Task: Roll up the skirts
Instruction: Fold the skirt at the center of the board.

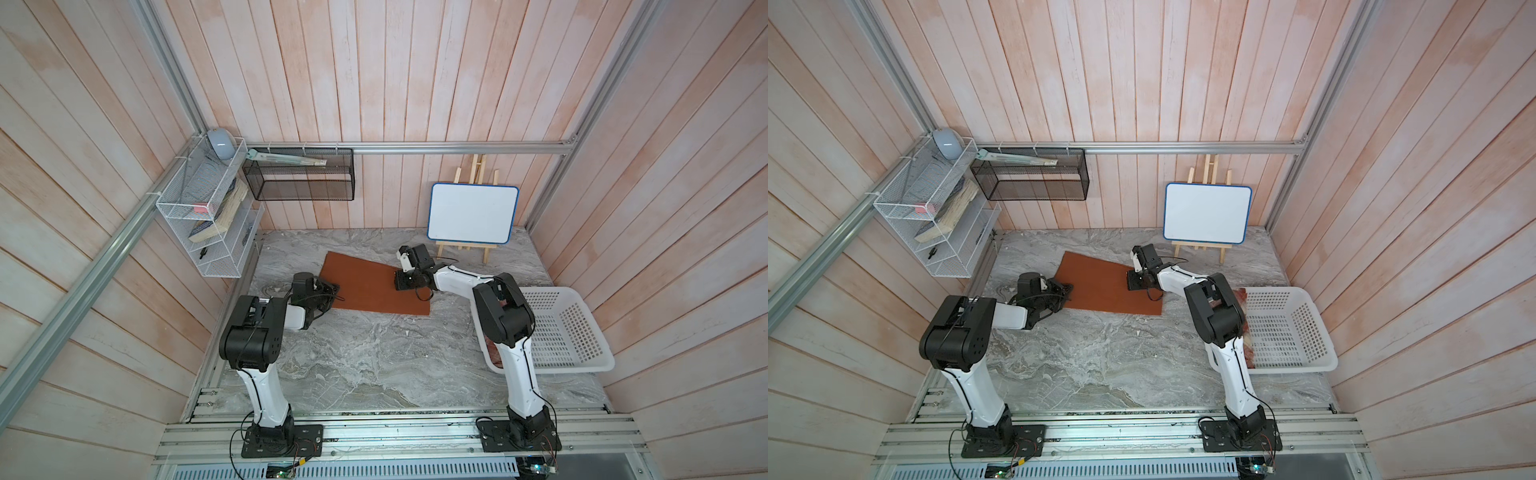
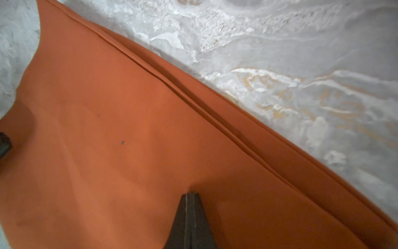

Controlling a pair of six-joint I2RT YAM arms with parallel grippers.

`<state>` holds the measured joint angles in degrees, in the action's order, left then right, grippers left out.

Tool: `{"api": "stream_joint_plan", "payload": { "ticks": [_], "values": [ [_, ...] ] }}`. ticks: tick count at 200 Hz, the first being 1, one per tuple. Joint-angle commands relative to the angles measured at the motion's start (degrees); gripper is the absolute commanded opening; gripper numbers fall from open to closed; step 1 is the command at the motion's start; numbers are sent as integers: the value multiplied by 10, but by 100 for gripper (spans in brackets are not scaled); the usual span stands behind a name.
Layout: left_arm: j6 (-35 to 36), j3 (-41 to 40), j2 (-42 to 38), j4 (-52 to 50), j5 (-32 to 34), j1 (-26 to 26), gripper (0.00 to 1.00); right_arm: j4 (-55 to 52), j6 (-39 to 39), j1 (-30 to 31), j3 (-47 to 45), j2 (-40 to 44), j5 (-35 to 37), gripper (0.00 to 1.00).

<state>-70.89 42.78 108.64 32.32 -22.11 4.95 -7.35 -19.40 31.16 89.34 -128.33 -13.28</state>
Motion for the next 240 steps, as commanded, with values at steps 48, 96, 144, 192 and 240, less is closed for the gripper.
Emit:
{"api": "stream_joint_plan", "payload": {
  "ticks": [48,96,144,192,240],
  "values": [
    [-31,-104,-57,-84,-25,-8,0,-30,-25,31,-117,42,-41,0],
    [-66,-268,-183,-86,-33,-21,0,2,-34,52,-253,125,-53,0],
    [-70,-335,-392,-226,-12,-20,0,6,-45,87,-322,182,-75,0],
    [47,-170,-512,-407,76,6,0,-8,-43,91,-282,217,-30,0],
    [217,66,-231,-412,5,114,0,-49,-30,51,-269,282,27,0]
  ]
}}
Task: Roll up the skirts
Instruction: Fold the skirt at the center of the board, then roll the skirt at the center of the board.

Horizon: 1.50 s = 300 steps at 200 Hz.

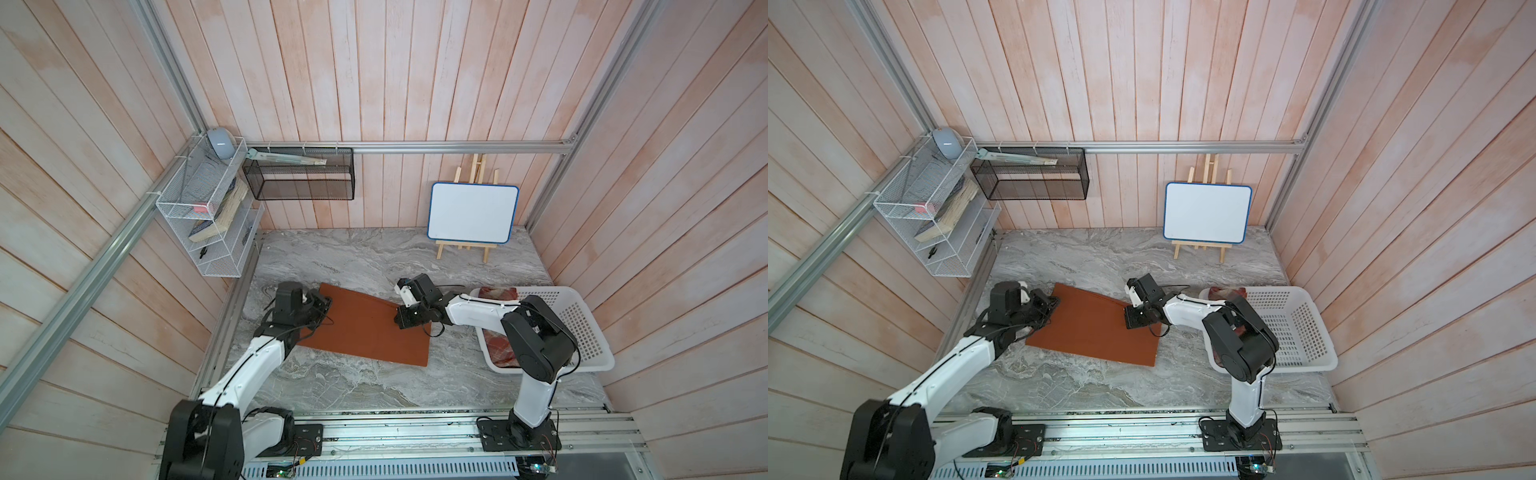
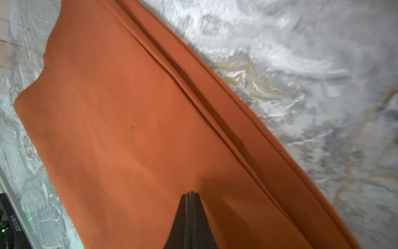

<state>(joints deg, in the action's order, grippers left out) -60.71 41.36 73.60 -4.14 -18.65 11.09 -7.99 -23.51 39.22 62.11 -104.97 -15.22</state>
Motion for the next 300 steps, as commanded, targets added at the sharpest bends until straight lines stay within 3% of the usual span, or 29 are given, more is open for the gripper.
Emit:
{"api": "stream_joint_plan", "payload": {
  "ticks": [1,16,50,71,89,114,139,179,227,242,274,300],
  "values": [
    [116,81,124,-45,-30,55,0,-44,12,-31,2,50,47,0],
    [110,92,174,0,-41,78,0,-62,16,-57,-21,86,70,0],
    [80,77,252,55,-74,78,0,-86,10,-86,-89,168,106,0],
    [67,28,253,89,-41,65,0,-89,-2,-86,-126,194,92,0],
    [67,8,277,105,-56,35,0,-87,-8,-86,-152,212,105,0],
    [78,-11,309,119,-71,1,0,-78,-13,-95,-172,225,140,31],
    [70,-42,335,138,-108,-43,0,-50,0,-99,-177,215,106,42],
    [85,-97,301,142,-113,-82,0,10,16,-99,-163,166,27,45],
    [101,-78,295,143,-137,-83,0,54,43,-99,-118,107,-15,46],
    [112,-73,276,134,-141,-83,10,53,49,-99,-111,106,-14,46],
    [134,-68,212,108,-133,-83,50,75,57,-98,-116,105,-39,47],
    [124,-68,176,110,-139,-83,56,78,62,-95,-110,85,-52,48]
  ]
}}
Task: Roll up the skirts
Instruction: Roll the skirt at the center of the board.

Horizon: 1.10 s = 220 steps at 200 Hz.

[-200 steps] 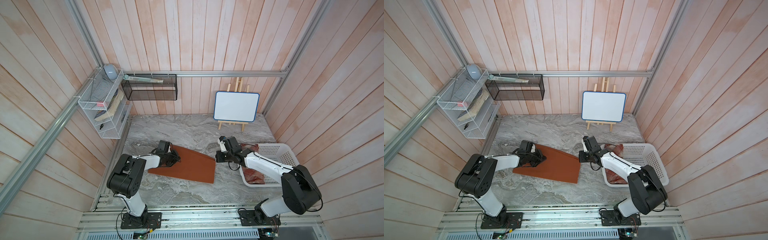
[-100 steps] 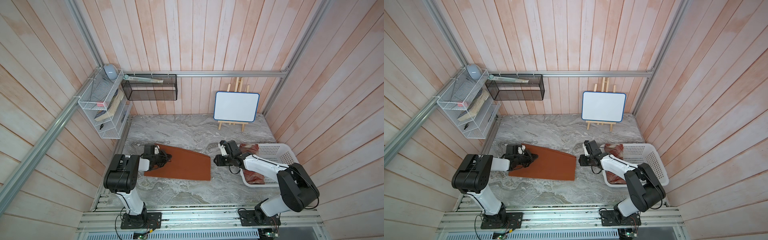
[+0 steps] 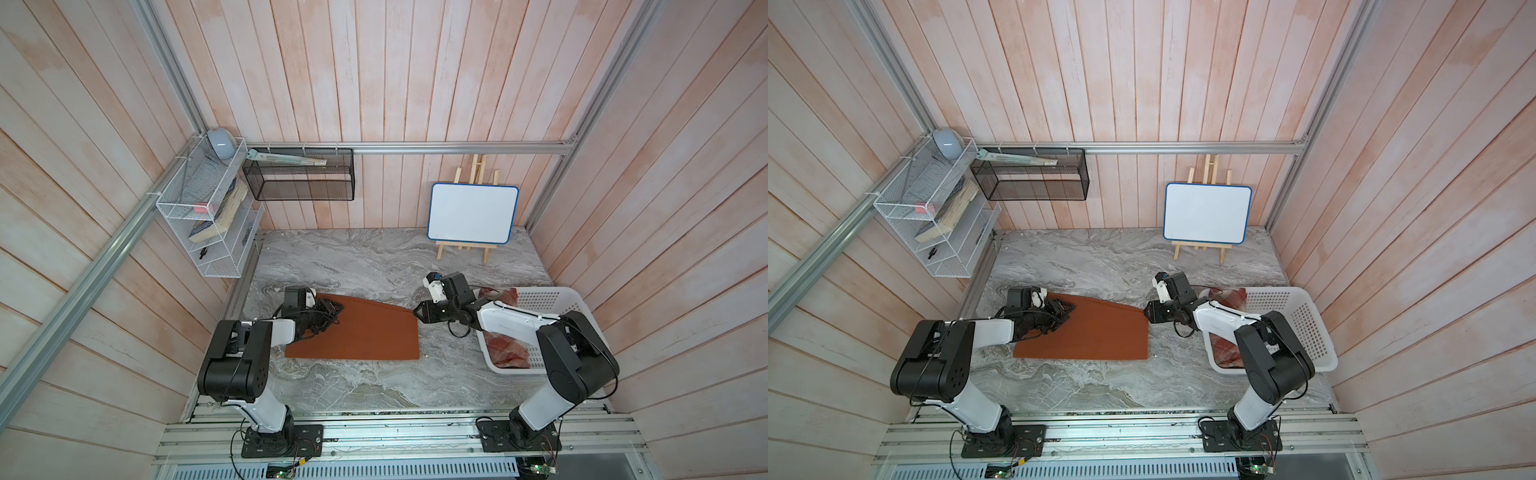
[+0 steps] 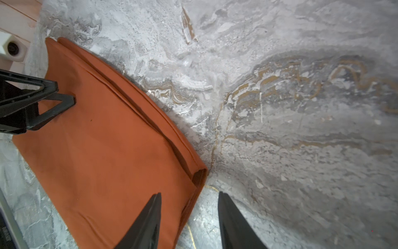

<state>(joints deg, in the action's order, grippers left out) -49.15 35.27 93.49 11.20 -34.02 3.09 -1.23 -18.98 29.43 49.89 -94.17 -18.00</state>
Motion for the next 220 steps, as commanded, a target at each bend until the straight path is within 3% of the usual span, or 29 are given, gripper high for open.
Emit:
{"api": "stream_joint_plan", "payload": {
  "ticks": [1,17,51,87,150,184,220],
  "values": [
    [8,-7,-24,-44,14,-2,56,10,17,3,12,-24,-25,48],
    [3,-1,-34,-46,8,-2,56,18,23,7,13,-40,-27,47],
    [0,8,-49,-59,5,-2,56,27,24,17,10,-49,-40,35],
    [-5,2,-51,-56,7,-2,55,47,9,28,-4,-35,-19,0],
    [-9,-15,-68,-38,10,-2,54,51,24,95,-10,29,71,0],
    [-15,-22,-74,-27,13,-1,52,78,24,82,-20,26,119,0],
    [-19,-21,-70,-23,9,-1,52,56,5,37,11,-45,90,0]
  ]
}}
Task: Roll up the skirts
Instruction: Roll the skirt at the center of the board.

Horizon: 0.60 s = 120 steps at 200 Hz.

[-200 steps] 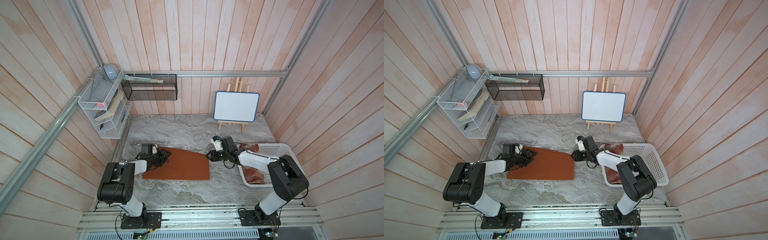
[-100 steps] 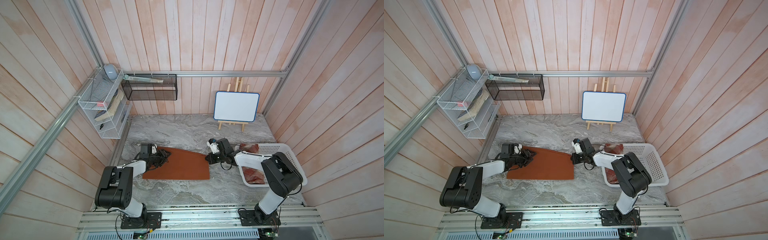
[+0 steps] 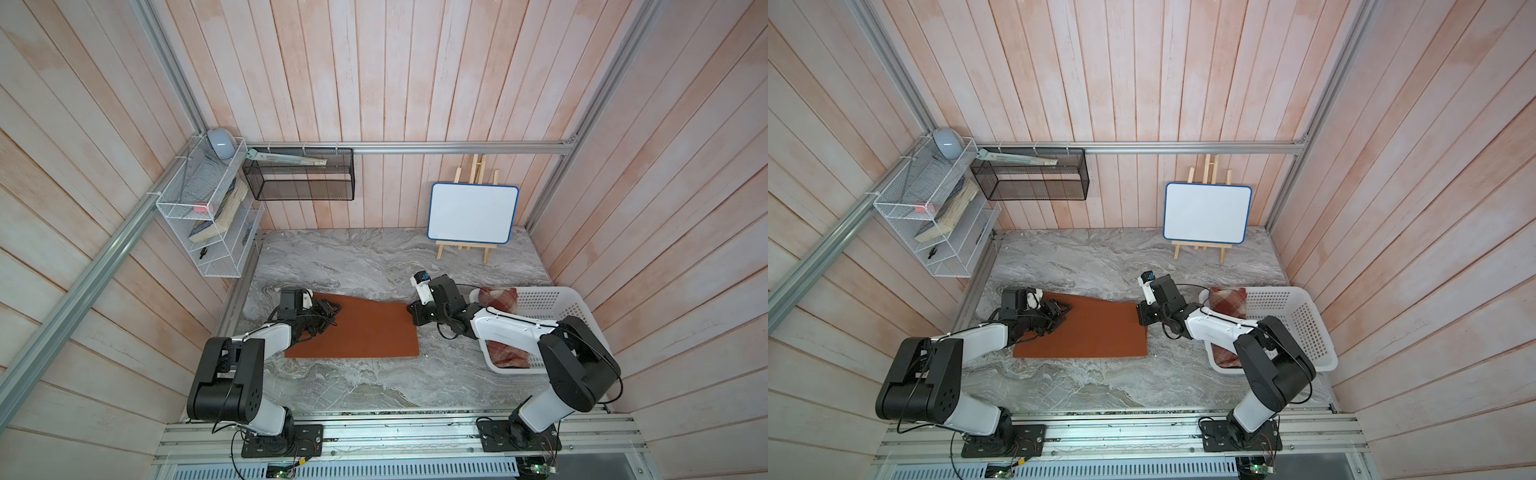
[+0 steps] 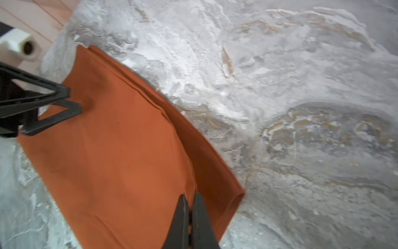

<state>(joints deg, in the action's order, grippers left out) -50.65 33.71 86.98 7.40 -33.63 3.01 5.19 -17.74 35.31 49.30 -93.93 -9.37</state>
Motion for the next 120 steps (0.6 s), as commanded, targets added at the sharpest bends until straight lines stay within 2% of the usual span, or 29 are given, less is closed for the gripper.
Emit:
{"api": "stream_joint_plan", "payload": {
  "ticks": [1,27,39,52,60,90,120],
  "values": [
    [-4,-6,-5,15,5,-1,52,-8,-8,-22,18,-49,3,0],
    [-3,-6,-8,12,5,-1,52,-23,-23,-18,23,-85,-24,0],
    [-2,-8,-10,10,6,0,52,-23,-26,-18,18,-92,-31,16],
    [-4,-8,-12,11,6,0,52,-35,-31,-17,16,-89,-1,25],
    [-5,-8,-12,13,4,0,52,-40,-26,-16,16,-80,13,34],
    [-7,7,-25,-12,8,16,52,-36,-23,-17,2,-9,46,41],
    [-10,28,-50,-51,35,73,46,-74,-18,-16,25,35,60,49]
  ]
}}
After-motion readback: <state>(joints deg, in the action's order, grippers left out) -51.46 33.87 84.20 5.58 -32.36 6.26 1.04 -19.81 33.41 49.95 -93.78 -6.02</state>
